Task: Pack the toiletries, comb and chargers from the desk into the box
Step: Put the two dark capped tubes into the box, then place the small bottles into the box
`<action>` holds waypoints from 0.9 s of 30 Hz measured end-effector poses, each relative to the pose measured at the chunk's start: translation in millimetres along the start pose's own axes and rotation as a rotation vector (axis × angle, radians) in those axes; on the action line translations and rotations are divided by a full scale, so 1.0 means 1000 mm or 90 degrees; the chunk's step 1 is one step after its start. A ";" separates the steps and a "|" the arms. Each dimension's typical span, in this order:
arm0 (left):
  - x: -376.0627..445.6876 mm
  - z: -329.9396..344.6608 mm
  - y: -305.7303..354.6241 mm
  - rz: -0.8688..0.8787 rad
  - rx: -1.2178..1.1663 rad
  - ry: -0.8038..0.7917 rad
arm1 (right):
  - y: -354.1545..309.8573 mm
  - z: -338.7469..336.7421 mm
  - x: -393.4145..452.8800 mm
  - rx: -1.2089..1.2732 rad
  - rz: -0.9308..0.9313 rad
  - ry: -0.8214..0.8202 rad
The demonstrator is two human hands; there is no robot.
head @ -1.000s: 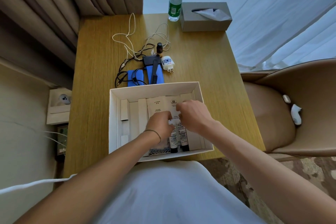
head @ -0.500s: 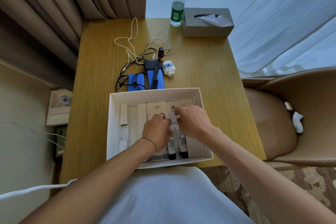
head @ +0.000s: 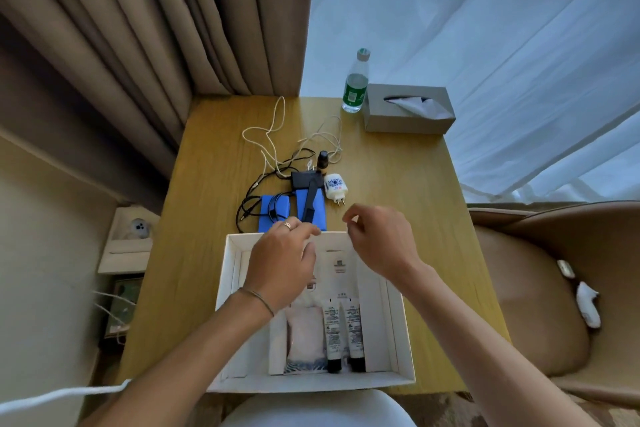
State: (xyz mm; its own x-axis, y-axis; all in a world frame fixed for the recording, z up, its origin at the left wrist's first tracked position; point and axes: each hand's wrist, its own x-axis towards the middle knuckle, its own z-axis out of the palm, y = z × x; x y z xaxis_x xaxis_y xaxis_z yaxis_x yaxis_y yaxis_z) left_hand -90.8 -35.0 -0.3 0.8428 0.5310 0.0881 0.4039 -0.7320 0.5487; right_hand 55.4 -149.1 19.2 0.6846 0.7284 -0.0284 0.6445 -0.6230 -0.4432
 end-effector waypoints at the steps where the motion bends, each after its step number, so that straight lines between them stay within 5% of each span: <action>1: 0.007 -0.004 -0.003 -0.005 -0.004 0.000 | 0.000 -0.002 0.008 0.009 0.013 0.002; 12: 0.085 0.002 -0.028 -0.105 0.003 -0.075 | 0.046 0.047 0.117 0.009 0.136 -0.131; 20: 0.115 0.018 -0.052 -0.137 0.062 -0.092 | 0.063 0.102 0.166 -0.124 0.030 -0.213; 27: 0.130 0.032 -0.068 -0.148 0.095 -0.116 | 0.071 0.115 0.169 -0.091 0.013 -0.180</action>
State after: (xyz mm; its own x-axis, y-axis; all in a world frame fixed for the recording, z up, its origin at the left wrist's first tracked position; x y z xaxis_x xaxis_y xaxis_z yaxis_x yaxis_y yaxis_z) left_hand 2.5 70.3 -52.9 0.7666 0.6157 -0.1823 0.6287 -0.6621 0.4078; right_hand 177.7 -37.4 -120.4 0.5889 0.7532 -0.2929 0.6870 -0.6575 -0.3096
